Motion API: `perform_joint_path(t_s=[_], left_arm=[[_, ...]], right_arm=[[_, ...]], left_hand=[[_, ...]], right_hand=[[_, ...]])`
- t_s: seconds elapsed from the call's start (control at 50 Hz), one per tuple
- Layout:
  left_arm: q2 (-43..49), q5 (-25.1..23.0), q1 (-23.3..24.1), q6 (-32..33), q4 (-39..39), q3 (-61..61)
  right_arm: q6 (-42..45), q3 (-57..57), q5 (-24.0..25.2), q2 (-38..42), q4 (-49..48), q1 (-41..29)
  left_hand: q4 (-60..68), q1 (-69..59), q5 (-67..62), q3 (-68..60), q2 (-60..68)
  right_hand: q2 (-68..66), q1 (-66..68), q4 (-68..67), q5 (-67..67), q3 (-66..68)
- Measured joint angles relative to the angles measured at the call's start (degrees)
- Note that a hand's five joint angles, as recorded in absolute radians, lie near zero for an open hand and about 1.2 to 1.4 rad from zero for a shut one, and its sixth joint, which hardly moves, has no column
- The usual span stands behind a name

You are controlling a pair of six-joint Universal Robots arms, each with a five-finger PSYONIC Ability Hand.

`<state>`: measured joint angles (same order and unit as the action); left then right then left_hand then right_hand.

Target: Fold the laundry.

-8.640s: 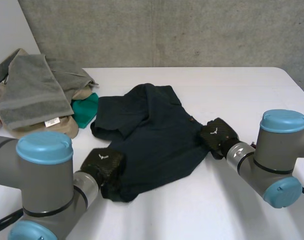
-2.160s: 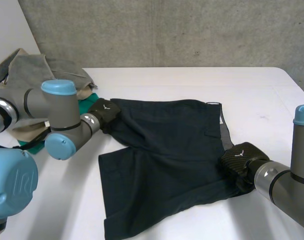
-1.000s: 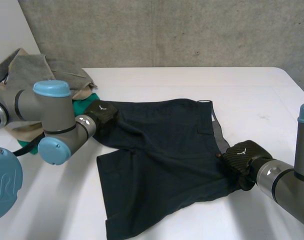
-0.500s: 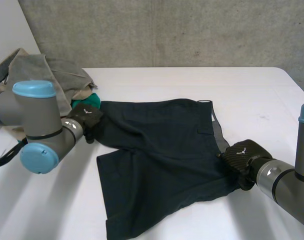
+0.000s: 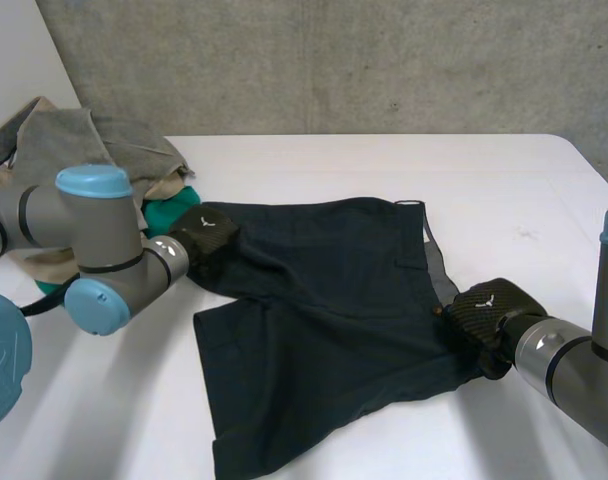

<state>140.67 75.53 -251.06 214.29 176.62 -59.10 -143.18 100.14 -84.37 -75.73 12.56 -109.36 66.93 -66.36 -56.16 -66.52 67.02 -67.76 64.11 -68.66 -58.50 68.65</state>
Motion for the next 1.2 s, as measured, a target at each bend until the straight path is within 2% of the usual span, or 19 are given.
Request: perform_joint_path(t_s=[0.16, 0.32, 0.58, 0.6, 0.66, 0.7, 0.72, 0.74, 0.86, 0.96, 1.1, 1.2], left_arm=[[-3.9, 4.2, 0.4, 1.7, 0.0, -4.0], [-7.6, 12.6, 0.5, 4.6, 0.5, -10.1], [-10.5, 20.8, 3.8, 6.2, -1.3, -13.6], [-10.7, 20.9, 3.9, 6.2, -1.3, -13.7], [-12.3, 21.5, 4.2, 5.9, -1.5, -13.9], [-13.5, 21.6, 4.2, 5.4, -1.4, -14.3], [-14.7, 21.6, 4.3, 4.9, -1.4, -14.8], [-15.6, 21.5, 4.3, 4.4, -1.4, -15.3], [-23.8, 20.8, 5.1, -0.7, -1.3, -22.0], [-32.6, 18.6, 7.4, -6.0, -1.8, -32.1], [-42.5, 15.0, 14.6, -10.7, -3.7, -47.3], [-46.0, 15.2, 19.7, -12.0, -4.4, -53.6]], right_arm=[[-0.1, 0.0, 0.1, -0.2, 0.0, 0.1], [0.0, 0.1, 0.1, -0.4, 0.1, -0.2], [0.1, 0.2, 0.0, -0.5, 0.4, -0.7], [0.1, 0.2, 0.0, -0.5, 0.4, -0.7], [0.0, 0.3, 0.0, -0.6, 0.4, -0.9], [-0.1, 0.3, 0.0, -0.7, 0.4, -1.0], [-0.2, 0.3, 0.0, -0.8, 0.4, -1.0], [-0.2, 0.3, 0.1, -0.9, 0.4, -1.0], [-0.7, 0.4, 0.1, -1.4, 0.2, -1.0], [-1.9, 0.4, 0.0, -1.7, 0.0, -1.4], [-5.9, 0.1, -0.6, -1.8, -0.7, -2.1], [-10.1, -0.4, -2.4, -1.7, -2.3, -2.4]], left_hand=[[1.4, 0.0, -0.6, -1.5, 1.3], [1.4, 0.0, -0.6, -1.5, 1.3], [0.7, 0.6, -0.1, -0.8, 0.6], [0.7, 0.6, -0.1, -0.8, 0.6], [-27.1, 29.9, 26.2, 26.4, -27.9], [-32.0, 34.5, 31.2, 31.2, -32.0], [-42.7, 43.5, 41.9, 42.1, -42.7], [-44.8, 44.9, 43.9, 44.0, -44.7], [-47.2, 45.7, 46.7, 46.3, -47.2], [-47.1, 45.6, 46.3, 46.2, -46.9], [-47.0, 45.5, 45.9, 46.2, -46.7], [-44.5, 44.8, 43.6, 44.7, -44.8]], right_hand=[[0.0, 0.0, 0.0, 0.0, 0.0], [0.0, 0.0, 0.0, 0.0, 0.0], [0.0, 0.0, 0.0, 0.0, 0.0], [0.0, 0.0, 0.0, 0.0, 0.0], [0.0, 0.0, 0.0, 0.0, 0.0], [0.0, 0.0, 0.0, 0.0, 0.0], [0.0, 0.0, 0.0, 0.0, 0.0], [0.0, 0.0, 0.0, 0.0, 0.0], [0.0, 0.0, 0.0, 0.0, 0.0], [0.0, 0.0, 0.0, 0.0, 0.0], [0.0, 0.0, 0.0, -0.1, 0.0], [0.0, 0.0, 0.0, -0.1, 0.0]])
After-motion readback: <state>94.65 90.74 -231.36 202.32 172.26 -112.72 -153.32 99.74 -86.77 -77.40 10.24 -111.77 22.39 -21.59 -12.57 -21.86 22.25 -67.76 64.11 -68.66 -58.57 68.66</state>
